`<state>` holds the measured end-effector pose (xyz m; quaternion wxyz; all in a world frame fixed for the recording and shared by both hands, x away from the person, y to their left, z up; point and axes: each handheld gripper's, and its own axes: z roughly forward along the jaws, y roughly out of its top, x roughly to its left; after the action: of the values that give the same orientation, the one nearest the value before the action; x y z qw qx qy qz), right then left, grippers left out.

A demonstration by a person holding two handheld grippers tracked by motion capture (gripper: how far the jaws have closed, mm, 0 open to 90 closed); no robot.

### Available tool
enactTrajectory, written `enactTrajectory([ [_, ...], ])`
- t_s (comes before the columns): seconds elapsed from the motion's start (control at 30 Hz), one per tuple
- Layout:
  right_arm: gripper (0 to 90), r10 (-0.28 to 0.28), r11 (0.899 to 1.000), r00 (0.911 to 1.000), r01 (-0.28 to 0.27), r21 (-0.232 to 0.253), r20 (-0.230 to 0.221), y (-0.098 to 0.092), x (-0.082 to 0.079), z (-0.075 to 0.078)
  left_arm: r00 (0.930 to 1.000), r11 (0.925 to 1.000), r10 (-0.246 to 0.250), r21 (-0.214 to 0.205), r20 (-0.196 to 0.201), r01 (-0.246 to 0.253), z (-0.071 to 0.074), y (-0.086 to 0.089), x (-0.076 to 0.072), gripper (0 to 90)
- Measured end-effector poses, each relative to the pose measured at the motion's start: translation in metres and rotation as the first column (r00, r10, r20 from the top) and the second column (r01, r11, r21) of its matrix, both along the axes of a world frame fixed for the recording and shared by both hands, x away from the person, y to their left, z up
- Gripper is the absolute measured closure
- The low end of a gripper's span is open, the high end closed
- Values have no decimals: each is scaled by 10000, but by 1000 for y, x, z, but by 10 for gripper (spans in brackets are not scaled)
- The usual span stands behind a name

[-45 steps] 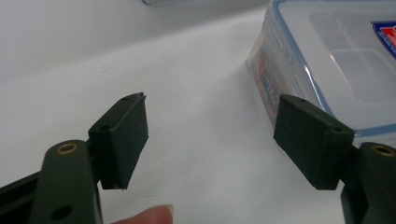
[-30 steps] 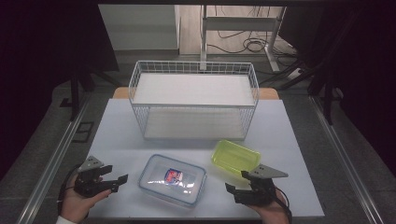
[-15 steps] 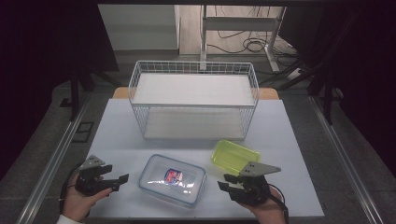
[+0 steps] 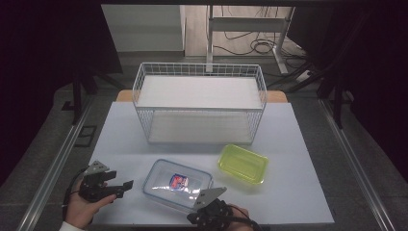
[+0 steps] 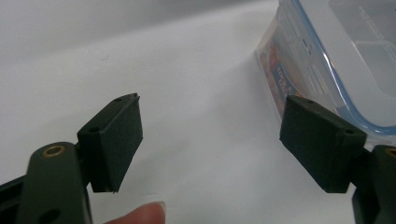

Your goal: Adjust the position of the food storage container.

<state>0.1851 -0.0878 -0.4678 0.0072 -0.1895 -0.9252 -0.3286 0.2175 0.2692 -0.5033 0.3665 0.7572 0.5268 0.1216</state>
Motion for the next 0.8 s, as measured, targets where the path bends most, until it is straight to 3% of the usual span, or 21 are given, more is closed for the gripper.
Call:
enactTrajectory([
  [0.17, 887, -291, 9986, 9996, 293, -447, 61, -3, 5, -11, 10000, 10000, 21, 2, -18, -21, -1, 0, 1, 208],
  [0.27, 887, -360, 9989, 9993, 356, -289, -129, -6, 8, -11, 10000, 10000, 17, 20, -34, -17, -2, 0, 1, 209],
  [0.47, 887, -638, 9976, 9979, 641, -279, 131, -12, 15, -12, 10000, 10000, 21, 26, -47, -21, -2, -1, 2, 209],
  [0.8, 887, -797, 9967, 9967, 799, -153, 137, -20, 22, -13, 10000, 9999, 35, 99, -85, -35, -4, -1, 3, 210],
])
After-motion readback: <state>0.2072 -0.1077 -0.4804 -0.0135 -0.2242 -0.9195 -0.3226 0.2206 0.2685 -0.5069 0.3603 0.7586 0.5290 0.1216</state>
